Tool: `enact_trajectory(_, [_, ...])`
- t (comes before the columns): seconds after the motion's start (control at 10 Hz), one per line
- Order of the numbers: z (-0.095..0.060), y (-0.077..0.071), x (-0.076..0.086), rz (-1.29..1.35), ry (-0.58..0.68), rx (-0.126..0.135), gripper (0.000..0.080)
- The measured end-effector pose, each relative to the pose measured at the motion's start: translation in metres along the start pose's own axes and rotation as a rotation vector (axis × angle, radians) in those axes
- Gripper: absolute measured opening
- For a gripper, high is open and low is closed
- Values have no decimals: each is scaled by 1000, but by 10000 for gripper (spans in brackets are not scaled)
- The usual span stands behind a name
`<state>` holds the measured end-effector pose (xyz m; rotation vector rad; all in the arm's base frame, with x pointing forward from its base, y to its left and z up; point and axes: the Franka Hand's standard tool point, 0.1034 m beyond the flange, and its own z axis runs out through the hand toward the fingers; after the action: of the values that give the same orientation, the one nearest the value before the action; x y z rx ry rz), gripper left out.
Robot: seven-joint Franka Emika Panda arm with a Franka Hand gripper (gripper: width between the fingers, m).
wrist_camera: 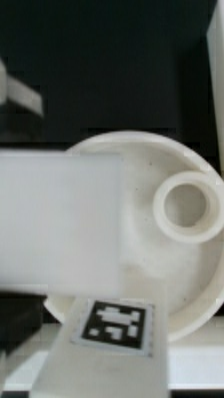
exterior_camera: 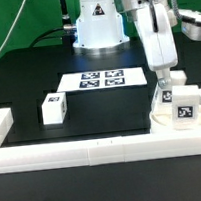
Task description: Assemble stool
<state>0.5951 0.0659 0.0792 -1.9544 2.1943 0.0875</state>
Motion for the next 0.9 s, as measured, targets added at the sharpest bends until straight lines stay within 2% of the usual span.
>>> enact_trajectory(0.1, [-1, 0, -1, -33, -1, 0, 519])
enact_trajectory(0.2, [-5, -2, -1, -78, -10, 3, 616])
enact_trajectory(0.4, [-18, -3, -9, -196, -24, 3, 642])
enact_trajectory(0.5, [-24, -5, -12, -198, -28, 13, 642])
enact_trajectory(0.7, [-21, -4, -11, -321, -26, 10, 648])
enact_trajectory(0.9, [-21, 0, -14, -578, -25, -19, 649])
